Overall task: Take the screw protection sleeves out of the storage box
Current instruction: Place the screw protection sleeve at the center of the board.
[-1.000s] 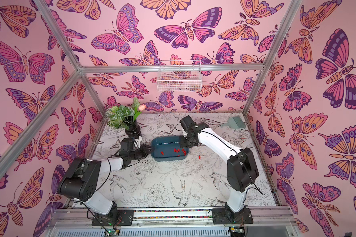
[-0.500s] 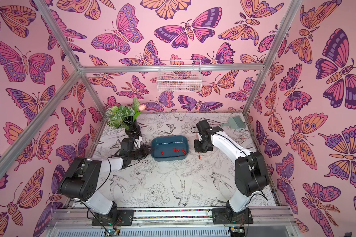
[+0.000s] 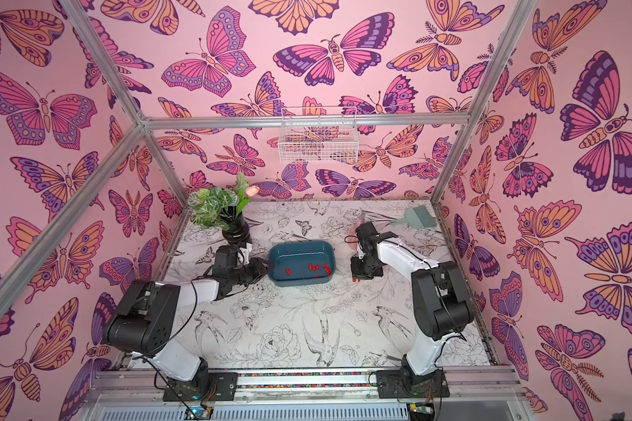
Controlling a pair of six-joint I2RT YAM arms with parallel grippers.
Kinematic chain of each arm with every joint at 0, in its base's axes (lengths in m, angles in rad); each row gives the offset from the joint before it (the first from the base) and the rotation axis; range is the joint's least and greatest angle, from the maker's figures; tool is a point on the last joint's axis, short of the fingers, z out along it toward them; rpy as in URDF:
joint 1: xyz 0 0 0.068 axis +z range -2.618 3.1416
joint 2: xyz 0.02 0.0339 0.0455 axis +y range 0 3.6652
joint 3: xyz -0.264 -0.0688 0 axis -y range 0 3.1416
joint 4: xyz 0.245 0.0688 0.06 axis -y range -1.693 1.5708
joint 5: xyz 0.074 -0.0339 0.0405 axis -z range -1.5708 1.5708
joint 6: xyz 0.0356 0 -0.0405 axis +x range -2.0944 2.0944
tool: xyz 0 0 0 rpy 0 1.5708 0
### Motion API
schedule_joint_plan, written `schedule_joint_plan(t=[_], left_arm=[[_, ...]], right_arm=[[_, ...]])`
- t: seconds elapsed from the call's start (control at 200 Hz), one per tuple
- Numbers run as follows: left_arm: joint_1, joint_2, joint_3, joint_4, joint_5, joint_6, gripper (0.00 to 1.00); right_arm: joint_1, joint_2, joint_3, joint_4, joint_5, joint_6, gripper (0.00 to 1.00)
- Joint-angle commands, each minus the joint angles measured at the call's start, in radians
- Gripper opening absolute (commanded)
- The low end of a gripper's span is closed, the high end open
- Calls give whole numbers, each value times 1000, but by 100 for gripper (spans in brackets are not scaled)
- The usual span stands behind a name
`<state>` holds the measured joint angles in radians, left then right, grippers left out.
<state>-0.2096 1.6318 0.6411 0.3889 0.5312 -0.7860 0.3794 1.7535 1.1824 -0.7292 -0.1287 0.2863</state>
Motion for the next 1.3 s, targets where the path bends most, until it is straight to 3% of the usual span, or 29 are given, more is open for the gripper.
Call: schedule_joint_plan(t=[0.0, 0.581, 0.961, 1.127, 1.297], left_arm=[[0, 6, 9, -11, 1, 15, 38], [1, 6, 11, -14, -1, 14, 38], [1, 5, 10, -16, -3, 14, 38], [1, 3, 6, -17, -3, 14, 38], [-1, -2, 5, -15, -6, 16, 38]], right_arm=[[-7, 32, -7, 21, -4, -10, 8], [-13, 100, 8, 35, 12, -18, 11], [-13, 79, 42, 2, 17, -22, 28], [-10, 8, 69, -44, 14, -14, 31], [8, -50, 154, -122, 21, -3, 40]])
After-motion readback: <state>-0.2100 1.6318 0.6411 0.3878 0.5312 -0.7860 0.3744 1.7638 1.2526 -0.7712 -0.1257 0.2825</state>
